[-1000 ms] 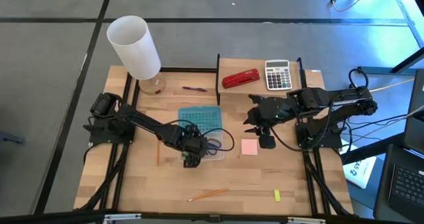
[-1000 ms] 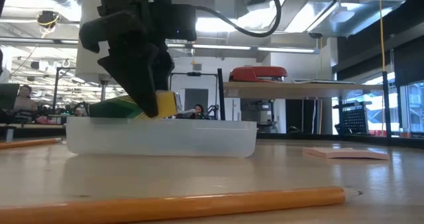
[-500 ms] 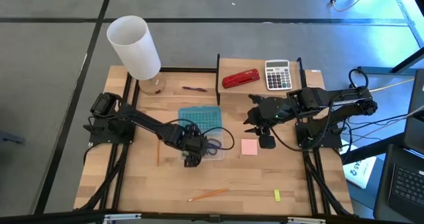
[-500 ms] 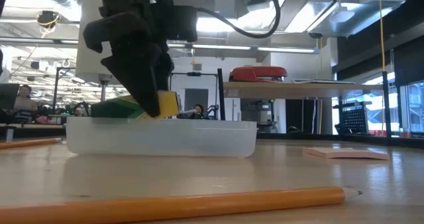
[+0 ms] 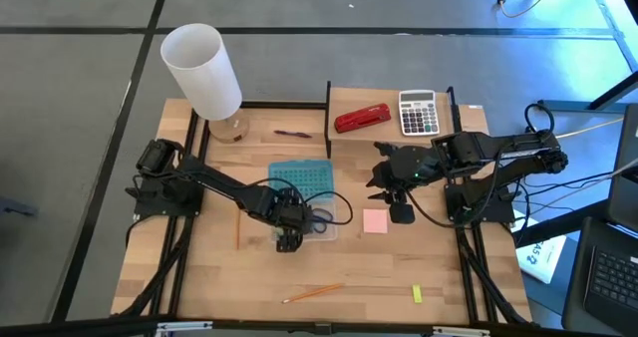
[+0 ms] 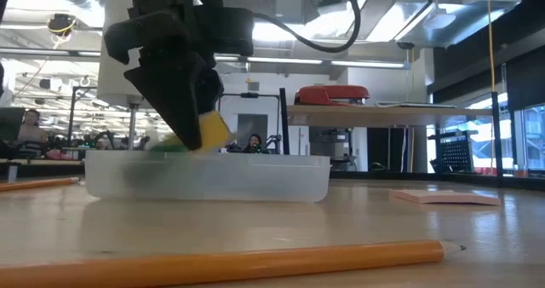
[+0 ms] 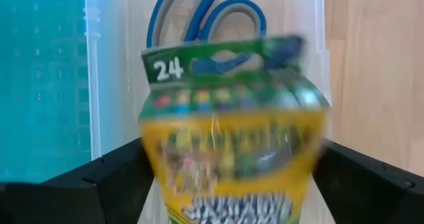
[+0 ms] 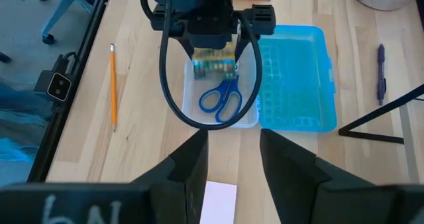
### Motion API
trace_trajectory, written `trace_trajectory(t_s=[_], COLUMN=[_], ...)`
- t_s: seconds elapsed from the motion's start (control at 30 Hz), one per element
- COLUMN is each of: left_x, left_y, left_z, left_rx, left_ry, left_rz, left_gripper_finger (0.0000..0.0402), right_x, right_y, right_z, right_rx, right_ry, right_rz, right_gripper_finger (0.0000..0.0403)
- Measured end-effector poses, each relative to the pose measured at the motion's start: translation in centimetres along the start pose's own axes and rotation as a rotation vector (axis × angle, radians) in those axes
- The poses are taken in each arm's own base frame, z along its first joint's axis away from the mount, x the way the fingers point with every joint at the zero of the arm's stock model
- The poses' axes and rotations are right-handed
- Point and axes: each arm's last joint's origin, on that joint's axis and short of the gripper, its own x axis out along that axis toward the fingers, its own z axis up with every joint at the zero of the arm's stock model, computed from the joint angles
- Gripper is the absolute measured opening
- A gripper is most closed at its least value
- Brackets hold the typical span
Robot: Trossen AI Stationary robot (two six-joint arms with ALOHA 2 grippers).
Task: Pack school essentials
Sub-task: Put the yellow crayons box into the blue supply box
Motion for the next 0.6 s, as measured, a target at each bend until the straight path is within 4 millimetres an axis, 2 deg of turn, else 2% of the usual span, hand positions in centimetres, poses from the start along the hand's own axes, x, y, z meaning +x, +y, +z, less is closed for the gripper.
trace_trajectory(t_s=[0.17, 0.4, 0.6], left_x=[0.0, -0.1, -2.2], left_y=[0.0, 0.0, -0.2], left_z=[0.0, 0.0, 2.2], left_rx=[0.0, -0.005, 0.036], left_ry=[0.0, -0.004, -0.065], left_rz=[0.0, -0.001, -0.014], left_gripper_finger=[0.0395, 0.0399, 0.0398], right_x=[0.0, 0.0, 0.0], right_y=[0.0, 0.0, 0.0], right_z=[0.0, 0.0, 0.0], right_rx=[0.0, 0.0, 0.0], right_ry=[0.0, 0.0, -0.001], right_rz=[0.0, 0.0, 0.0], right_gripper_finger=[0.0139, 0.0139, 0.0139])
